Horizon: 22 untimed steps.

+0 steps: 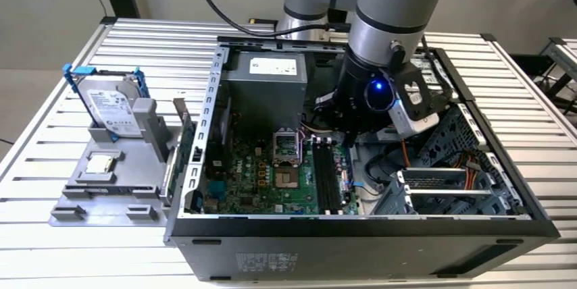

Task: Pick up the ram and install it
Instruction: 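Insert the ram into the slot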

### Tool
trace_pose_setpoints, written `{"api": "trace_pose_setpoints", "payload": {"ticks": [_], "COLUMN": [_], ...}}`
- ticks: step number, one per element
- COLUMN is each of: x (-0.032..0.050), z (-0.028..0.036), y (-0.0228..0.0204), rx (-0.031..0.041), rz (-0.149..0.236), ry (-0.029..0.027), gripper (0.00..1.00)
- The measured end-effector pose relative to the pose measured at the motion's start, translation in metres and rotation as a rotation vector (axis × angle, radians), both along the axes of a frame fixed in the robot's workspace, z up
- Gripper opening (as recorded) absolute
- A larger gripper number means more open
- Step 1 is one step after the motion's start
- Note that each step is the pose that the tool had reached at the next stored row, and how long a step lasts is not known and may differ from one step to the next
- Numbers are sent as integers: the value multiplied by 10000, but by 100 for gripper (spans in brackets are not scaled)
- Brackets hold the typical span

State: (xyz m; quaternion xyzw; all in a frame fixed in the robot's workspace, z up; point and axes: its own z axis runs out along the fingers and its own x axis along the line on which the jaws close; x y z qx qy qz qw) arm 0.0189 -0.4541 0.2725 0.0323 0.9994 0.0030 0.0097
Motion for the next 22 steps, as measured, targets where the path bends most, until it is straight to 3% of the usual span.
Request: {"api": "trace_pose_setpoints", "payload": {"ticks": [5,8,14,22], "x": [0,0,-2,-7], "z": [-90,-134,-228,-367], "y": [-23,-39,-42,-42], "rx": [-1,1,-1,-1], "rz": [50,52,60,125], "ry": [44,97,164,182], "gripper": [0,0,0,0]}}
